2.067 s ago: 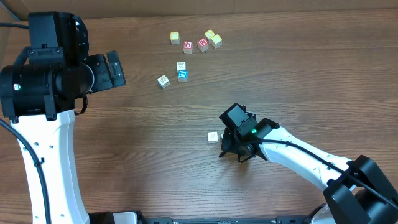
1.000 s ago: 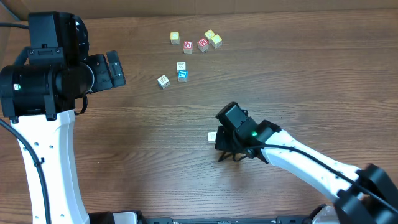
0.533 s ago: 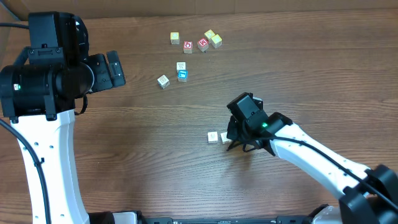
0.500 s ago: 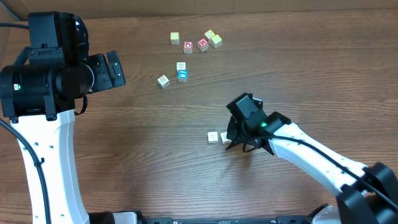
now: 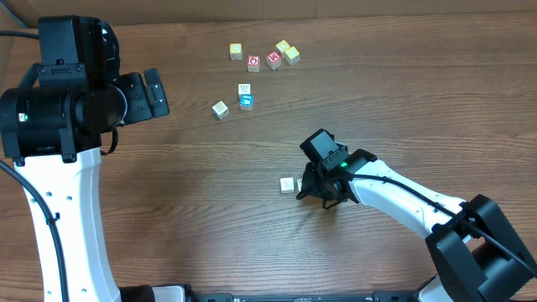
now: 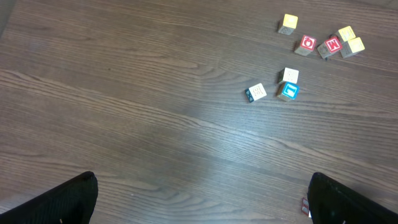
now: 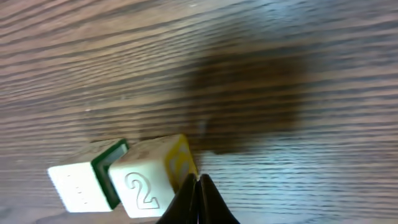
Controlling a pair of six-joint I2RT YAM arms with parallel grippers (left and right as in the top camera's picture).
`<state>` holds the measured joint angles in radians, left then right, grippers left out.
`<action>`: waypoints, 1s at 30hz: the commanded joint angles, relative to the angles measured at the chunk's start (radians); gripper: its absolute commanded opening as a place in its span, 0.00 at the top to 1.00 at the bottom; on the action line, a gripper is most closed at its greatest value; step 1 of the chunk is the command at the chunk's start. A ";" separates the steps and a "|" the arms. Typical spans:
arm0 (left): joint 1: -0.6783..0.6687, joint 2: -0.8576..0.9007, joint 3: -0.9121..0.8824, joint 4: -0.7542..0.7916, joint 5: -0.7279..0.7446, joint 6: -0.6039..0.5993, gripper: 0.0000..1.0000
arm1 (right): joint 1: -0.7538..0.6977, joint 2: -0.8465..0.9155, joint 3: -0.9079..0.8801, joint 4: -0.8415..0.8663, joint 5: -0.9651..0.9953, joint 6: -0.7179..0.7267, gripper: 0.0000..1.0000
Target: Flip 4 blocks
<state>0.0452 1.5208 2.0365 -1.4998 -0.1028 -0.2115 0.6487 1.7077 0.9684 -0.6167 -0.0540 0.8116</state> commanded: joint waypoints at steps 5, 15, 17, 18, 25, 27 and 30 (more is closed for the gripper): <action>-0.005 0.003 0.012 0.000 -0.012 -0.021 0.00 | 0.003 0.004 0.000 0.014 -0.050 0.008 0.96; -0.005 0.003 0.012 0.000 -0.012 -0.021 0.00 | 0.003 0.004 0.000 0.043 -0.025 -0.045 0.96; -0.005 0.003 0.012 0.000 -0.012 -0.021 0.00 | 0.003 0.004 0.000 0.043 -0.010 -0.061 0.95; -0.005 0.003 0.012 0.000 -0.012 -0.021 0.00 | 0.003 0.004 0.000 0.044 -0.003 -0.061 0.95; -0.005 0.003 0.012 0.000 -0.012 -0.021 0.00 | 0.003 0.004 0.000 0.064 0.010 -0.101 0.93; -0.005 0.003 0.012 0.000 -0.012 -0.021 0.00 | 0.003 0.004 0.000 0.077 0.030 -0.140 0.92; -0.005 0.003 0.012 0.000 -0.012 -0.021 0.00 | 0.002 0.004 0.000 0.085 0.058 -0.140 0.91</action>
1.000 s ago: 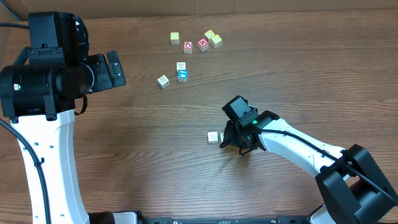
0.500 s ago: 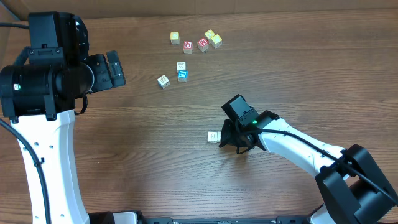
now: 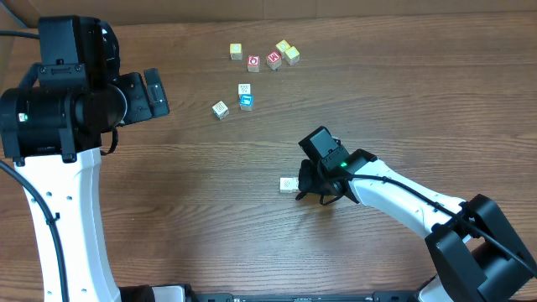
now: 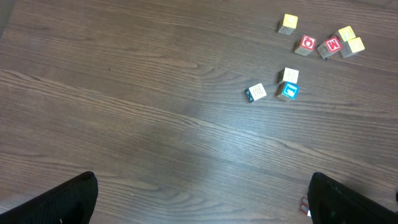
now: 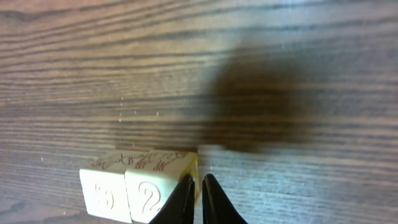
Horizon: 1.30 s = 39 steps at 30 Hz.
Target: Flip 4 blocks
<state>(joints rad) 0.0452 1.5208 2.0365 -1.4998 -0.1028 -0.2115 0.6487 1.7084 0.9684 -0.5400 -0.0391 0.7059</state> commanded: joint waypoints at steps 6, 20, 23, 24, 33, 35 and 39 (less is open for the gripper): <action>-0.005 0.003 0.012 0.000 -0.012 -0.021 0.00 | 0.008 0.003 0.000 0.014 0.038 -0.036 0.92; -0.005 0.003 0.012 0.000 -0.012 -0.021 0.00 | 0.008 0.003 0.000 0.017 0.037 -0.117 0.92; -0.005 0.003 0.012 0.000 -0.012 -0.021 0.00 | 0.008 0.003 0.000 0.024 0.037 -0.148 0.92; -0.005 0.003 0.012 0.000 -0.012 -0.021 0.00 | 0.008 0.003 0.000 0.027 0.037 -0.158 0.92; -0.005 0.003 0.012 0.000 -0.012 -0.021 0.00 | 0.008 0.003 0.000 0.035 0.007 -0.158 0.92; -0.005 0.003 0.012 0.000 -0.012 -0.021 0.00 | 0.008 0.003 0.000 0.042 -0.008 -0.158 0.92; -0.005 0.003 0.012 0.000 -0.012 -0.021 0.00 | 0.008 0.003 0.000 0.042 -0.008 -0.158 0.92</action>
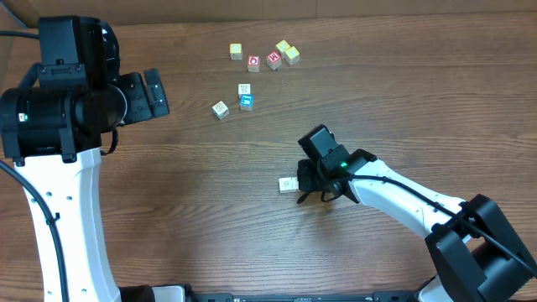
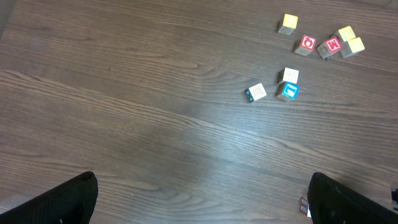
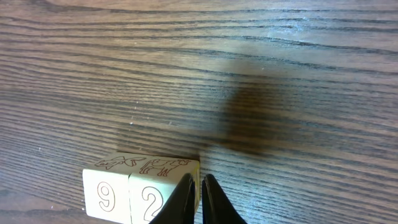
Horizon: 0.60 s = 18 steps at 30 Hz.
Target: Flip 4 blocks
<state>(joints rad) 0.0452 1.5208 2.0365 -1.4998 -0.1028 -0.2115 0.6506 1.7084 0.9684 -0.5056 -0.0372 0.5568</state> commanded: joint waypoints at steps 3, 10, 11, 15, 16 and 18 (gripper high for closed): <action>-0.005 0.003 0.012 0.000 -0.012 -0.021 0.00 | 0.006 0.003 0.000 0.008 -0.010 -0.008 0.92; -0.005 0.003 0.012 0.000 -0.012 -0.021 0.00 | -0.005 0.003 0.007 0.006 0.019 -0.010 0.90; -0.005 0.003 0.012 0.000 -0.012 -0.021 0.00 | -0.014 0.002 0.017 0.002 0.020 -0.025 0.87; -0.005 0.003 0.012 0.000 -0.012 -0.021 0.00 | -0.066 -0.002 0.113 -0.077 0.017 -0.061 0.75; -0.005 0.003 0.012 0.000 -0.012 -0.021 0.00 | -0.087 -0.002 0.158 -0.113 0.017 -0.061 0.65; -0.005 0.003 0.012 0.000 -0.012 -0.021 0.00 | -0.117 -0.002 0.216 -0.153 0.017 -0.061 0.48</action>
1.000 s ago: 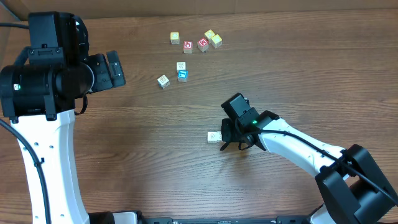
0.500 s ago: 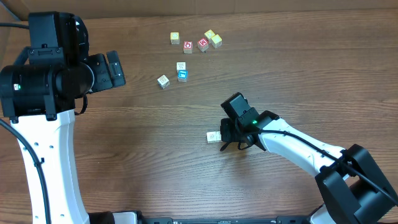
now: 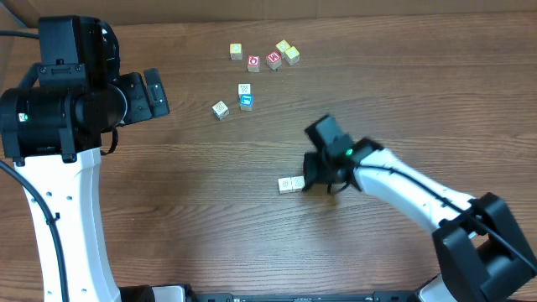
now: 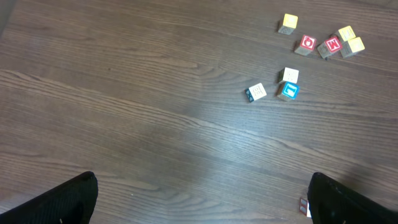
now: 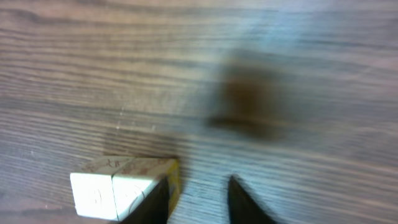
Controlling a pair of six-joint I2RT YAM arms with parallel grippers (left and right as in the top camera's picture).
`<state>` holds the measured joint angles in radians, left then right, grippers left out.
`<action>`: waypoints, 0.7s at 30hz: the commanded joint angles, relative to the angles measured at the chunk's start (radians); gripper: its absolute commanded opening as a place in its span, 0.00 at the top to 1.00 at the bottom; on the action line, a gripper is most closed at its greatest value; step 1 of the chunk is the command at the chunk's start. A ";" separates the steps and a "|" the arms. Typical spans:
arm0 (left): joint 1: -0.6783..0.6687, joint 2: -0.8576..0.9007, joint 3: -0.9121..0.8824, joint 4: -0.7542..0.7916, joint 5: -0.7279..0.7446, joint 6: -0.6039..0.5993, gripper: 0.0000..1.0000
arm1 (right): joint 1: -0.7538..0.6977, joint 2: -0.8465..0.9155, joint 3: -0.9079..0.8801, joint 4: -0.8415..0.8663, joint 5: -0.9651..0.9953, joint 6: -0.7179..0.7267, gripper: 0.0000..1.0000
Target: Flip 4 blocks
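Observation:
Two cream blocks [image 5: 118, 190] sit side by side on the table, also seen as a pair of blocks [image 3: 290, 183] in the overhead view. My right gripper [image 5: 198, 202] is open just to their right; its left finger [image 5: 155, 202] is against the nearer block's yellow side, and nothing lies between the fingers. In the overhead view the right gripper [image 3: 323, 179] hovers low beside them. Several more blocks [image 4: 311, 46] lie scattered at the back, red, yellow, blue [image 4: 288, 91] and white. My left gripper [image 4: 202, 202] is open, high above bare table.
The wooden table [image 3: 168, 210] spreads all around. The left arm's white column [image 3: 71, 210] rises at the left edge. The right arm's white link [image 3: 411, 197] crosses the front right. The back cluster of blocks [image 3: 264, 57] is well away from both grippers.
My right gripper's fingers, nearly together at the right block's edge before, now stand apart. The arm has shifted slightly toward the back. The two blocks stay side by side. The left arm is unchanged.
At first my right gripper's shut fingertips touched the "2" block, with a green-edged block askew beside it. Then the two blocks stood flush, "9" and "2" facing the wrist camera, fingers nearly shut beside them. Now the fingers are open beside the pair.

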<state>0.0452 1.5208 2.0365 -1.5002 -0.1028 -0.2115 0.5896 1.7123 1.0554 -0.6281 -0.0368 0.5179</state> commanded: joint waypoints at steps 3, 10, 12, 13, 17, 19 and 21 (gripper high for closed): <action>-0.005 0.003 0.012 0.001 -0.012 -0.021 0.00 | -0.113 -0.005 0.200 -0.066 0.021 -0.039 0.21; -0.005 0.003 0.012 0.001 -0.012 -0.021 0.00 | -0.274 -0.005 0.212 -0.069 0.108 -0.128 0.00; -0.005 0.003 0.012 0.001 -0.012 -0.021 0.00 | -0.315 -0.005 0.212 -0.069 0.135 -0.130 0.00; -0.005 0.003 0.012 0.001 -0.012 -0.021 0.00 | -0.337 -0.005 0.212 -0.069 0.142 -0.130 0.00; -0.005 0.001 0.016 0.072 -0.046 0.002 0.00 | -0.414 -0.005 0.212 -0.069 0.141 -0.130 0.00; -0.005 0.001 0.016 0.106 -0.050 0.026 0.00 | -0.438 -0.005 0.212 -0.069 0.141 -0.130 0.00; -0.005 0.002 0.016 0.094 -0.050 0.032 0.00 | -0.455 -0.005 0.212 -0.069 0.141 -0.130 0.00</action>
<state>0.0452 1.5211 2.0365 -1.4014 -0.1253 -0.2043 0.1455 1.7130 1.2575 -0.6998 0.0898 0.3996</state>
